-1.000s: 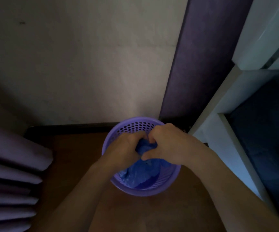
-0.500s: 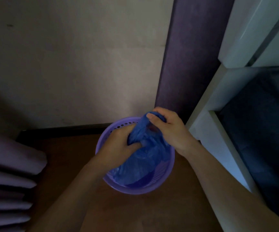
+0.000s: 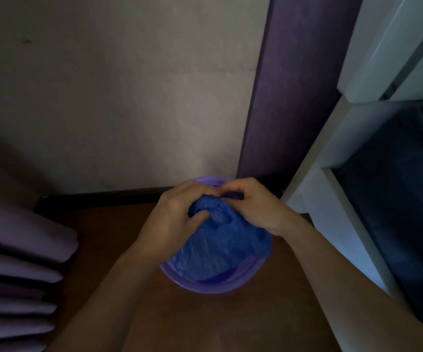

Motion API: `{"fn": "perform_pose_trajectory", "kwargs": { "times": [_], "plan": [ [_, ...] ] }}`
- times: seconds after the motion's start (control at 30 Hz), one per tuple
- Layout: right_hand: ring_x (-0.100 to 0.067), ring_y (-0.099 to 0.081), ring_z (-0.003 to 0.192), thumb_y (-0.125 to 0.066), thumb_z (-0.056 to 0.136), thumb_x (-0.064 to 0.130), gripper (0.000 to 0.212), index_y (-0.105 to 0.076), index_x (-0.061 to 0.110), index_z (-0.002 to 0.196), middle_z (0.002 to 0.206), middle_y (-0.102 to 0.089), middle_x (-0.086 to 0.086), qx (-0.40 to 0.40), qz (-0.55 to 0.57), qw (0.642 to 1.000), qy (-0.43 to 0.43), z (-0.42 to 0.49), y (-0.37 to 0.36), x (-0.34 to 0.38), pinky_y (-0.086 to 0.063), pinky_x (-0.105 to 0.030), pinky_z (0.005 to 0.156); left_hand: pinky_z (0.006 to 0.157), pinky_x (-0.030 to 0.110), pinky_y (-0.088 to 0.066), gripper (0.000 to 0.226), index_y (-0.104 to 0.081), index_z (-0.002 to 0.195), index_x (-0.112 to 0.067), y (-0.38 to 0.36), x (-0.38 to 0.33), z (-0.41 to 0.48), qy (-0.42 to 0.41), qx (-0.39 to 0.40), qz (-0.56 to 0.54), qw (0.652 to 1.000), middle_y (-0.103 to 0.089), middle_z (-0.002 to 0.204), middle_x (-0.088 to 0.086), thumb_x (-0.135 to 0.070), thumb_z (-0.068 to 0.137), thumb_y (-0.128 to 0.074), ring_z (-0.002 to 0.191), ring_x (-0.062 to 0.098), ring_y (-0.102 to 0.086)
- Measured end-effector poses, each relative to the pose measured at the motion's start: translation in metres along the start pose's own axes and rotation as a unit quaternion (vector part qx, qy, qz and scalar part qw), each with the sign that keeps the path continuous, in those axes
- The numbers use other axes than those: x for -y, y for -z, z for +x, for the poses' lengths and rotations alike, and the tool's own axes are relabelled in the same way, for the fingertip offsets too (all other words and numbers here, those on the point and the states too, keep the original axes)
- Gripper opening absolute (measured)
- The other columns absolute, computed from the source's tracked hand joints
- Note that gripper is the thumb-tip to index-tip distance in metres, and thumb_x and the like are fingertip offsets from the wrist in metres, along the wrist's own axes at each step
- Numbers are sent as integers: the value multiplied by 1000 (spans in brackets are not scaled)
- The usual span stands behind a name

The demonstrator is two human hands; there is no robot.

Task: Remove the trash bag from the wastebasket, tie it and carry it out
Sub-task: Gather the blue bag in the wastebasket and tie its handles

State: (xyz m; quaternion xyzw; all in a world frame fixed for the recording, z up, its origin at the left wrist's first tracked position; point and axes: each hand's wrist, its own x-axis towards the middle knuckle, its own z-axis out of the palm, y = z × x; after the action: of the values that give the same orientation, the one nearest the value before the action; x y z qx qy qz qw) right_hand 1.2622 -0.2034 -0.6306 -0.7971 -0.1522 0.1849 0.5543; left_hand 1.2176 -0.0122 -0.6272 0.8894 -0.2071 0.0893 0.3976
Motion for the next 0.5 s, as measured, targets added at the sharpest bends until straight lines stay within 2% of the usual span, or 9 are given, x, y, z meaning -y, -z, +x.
{"fn": "perform_pose_trajectory", "kwargs": {
  "times": [0.07, 0.1, 0.17, 0.2, 0.23, 0.3, 0.4, 0.47, 0.5],
  "plan": [
    [-9, -69, 88, -64, 94, 11, 14, -76, 7, 99, 94, -75, -4, 50, -50, 997, -28, -3, 1, 0, -55, -25, 79, 86, 19, -43, 30, -65, 105, -22, -1, 0, 0, 13, 23, 22, 999, -52, 103, -9, -3, 83, -67, 96, 4, -56],
    [-10, -67, 86, -63, 92, 11, 16, -75, 2, 99, 92, -73, -4, 68, -40, 996, -46, -4, 3, -1, -52, -25, 78, 86, 21, -44, 26, -64, 104, -21, -1, 1, 0, 18, 37, 30, 999, -49, 104, -8, -4, 84, -65, 95, 6, -55],
    [-19, -63, 90, -64, 83, 23, 37, -68, -9, 101, 95, -67, -10, 96, 43, 990, -93, -7, 4, 0, -47, -34, 84, 82, 24, -44, 19, -63, 99, -21, -1, -2, 1, 24, 66, 38, 997, -51, 100, -9, -7, 85, -62, 92, 7, -55],
    [-20, -64, 93, -68, 79, 34, 47, -68, -7, 102, 98, -67, -10, 110, 51, 987, -106, -8, 4, 1, -48, -37, 87, 77, 23, -43, 15, -62, 92, -22, -1, -3, 2, 29, 77, 28, 996, -54, 93, -11, -9, 85, -61, 87, 6, -56],
    [-18, -67, 94, -71, 76, 47, 51, -71, 3, 102, 101, -70, -6, 120, 4, 988, -99, -10, 2, 4, -51, -38, 88, 70, 20, -40, 16, -59, 85, -26, -2, -4, 2, 47, 83, 5, 995, -56, 82, -14, -9, 86, -60, 78, 4, -56],
    [-12, -67, 94, -75, 70, 60, 50, -71, 21, 101, 103, -68, 3, 110, -150, 981, -55, -11, -4, 6, -56, -36, 87, 59, 15, -36, 26, -56, 74, -28, -3, -5, 2, 116, 90, -54, 988, -58, 65, -14, -7, 88, -60, 62, 0, -54],
    [-11, -60, 98, -78, 76, 38, 34, -70, 16, 101, 108, -62, 1, 45, -235, 971, 5, -8, -5, 3, -52, -36, 90, 59, 22, -39, 16, -64, 76, -7, -4, -2, 5, 196, 92, -131, 967, -62, 65, -5, -8, 91, -62, 59, 4, -54],
    [-11, -58, 98, -75, 78, 24, 27, -70, 16, 103, 108, -59, 0, 2, -237, 971, 37, -8, -1, 1, -49, -29, 89, 63, 32, -46, 16, -67, 88, 6, -2, -5, 7, 249, 76, -223, 939, -68, 75, 12, -9, 92, -63, 68, 17, -62],
    [-11, -57, 99, -73, 79, 21, 27, -69, 19, 105, 108, -57, 1, -17, -224, 973, 50, -9, 0, 1, -48, -26, 88, 65, 35, -51, 17, -69, 94, 6, -1, -6, 7, 280, 77, -273, 917, -72, 82, 14, -10, 92, -64, 73, 23, -68]
  ]
}}
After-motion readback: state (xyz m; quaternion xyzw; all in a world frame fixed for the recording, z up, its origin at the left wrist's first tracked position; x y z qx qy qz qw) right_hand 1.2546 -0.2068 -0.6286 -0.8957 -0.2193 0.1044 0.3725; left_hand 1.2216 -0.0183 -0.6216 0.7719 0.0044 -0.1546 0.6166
